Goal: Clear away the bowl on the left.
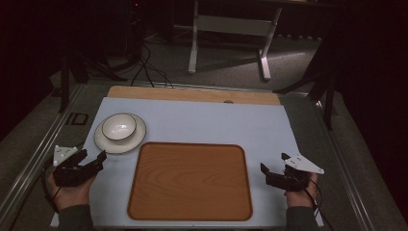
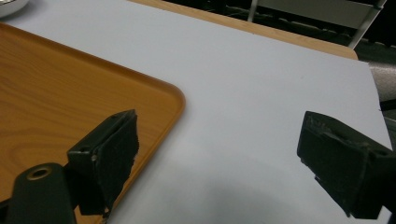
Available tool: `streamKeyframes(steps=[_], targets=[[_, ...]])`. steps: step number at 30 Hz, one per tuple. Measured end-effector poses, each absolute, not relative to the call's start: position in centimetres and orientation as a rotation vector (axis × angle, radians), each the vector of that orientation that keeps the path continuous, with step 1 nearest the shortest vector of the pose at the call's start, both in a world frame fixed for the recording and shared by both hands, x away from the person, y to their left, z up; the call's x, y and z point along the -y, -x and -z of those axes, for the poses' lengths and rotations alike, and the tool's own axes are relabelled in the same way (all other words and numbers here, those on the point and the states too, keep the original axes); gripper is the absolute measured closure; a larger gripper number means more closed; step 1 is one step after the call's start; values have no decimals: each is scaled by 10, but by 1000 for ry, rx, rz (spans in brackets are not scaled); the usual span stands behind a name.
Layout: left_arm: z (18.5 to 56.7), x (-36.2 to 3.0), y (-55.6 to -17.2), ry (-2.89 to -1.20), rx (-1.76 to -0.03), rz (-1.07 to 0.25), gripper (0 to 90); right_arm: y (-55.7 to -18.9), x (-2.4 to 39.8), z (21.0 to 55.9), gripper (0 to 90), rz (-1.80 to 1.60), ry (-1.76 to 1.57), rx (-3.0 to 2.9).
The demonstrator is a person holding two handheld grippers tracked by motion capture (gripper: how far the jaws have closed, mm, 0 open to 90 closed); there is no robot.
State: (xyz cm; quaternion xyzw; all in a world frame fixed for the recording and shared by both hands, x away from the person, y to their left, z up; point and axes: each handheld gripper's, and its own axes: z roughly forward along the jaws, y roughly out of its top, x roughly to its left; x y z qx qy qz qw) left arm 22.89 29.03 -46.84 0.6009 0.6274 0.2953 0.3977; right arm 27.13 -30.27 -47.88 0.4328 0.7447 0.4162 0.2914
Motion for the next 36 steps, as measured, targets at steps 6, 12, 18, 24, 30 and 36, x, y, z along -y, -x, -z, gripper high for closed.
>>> streamKeyframes(steps=[6, 12, 18, 24, 30, 36], targets=[[468, -289, -230, -1536, -1590, -755, 344, -271, 301, 478, 125, -1115, -1146, -1993], [468, -287, -233, -1541, -1592, -757, 348, -271, 299, 480, 125, -1101, -1141, -2006], [466, -283, -238, -1551, -1588, -766, 349, -271, 299, 480, 125, -1098, -1141, -2005], [462, -283, -240, -1550, -1583, -776, 354, -272, 298, 481, 125, -1094, -1140, -2005], [460, -284, -241, -1544, -1586, -779, 355, -272, 297, 481, 125, -1095, -1137, -2002], [456, -284, -242, -1545, -1595, -765, 362, -273, 297, 481, 133, -1094, -1143, -1996]])
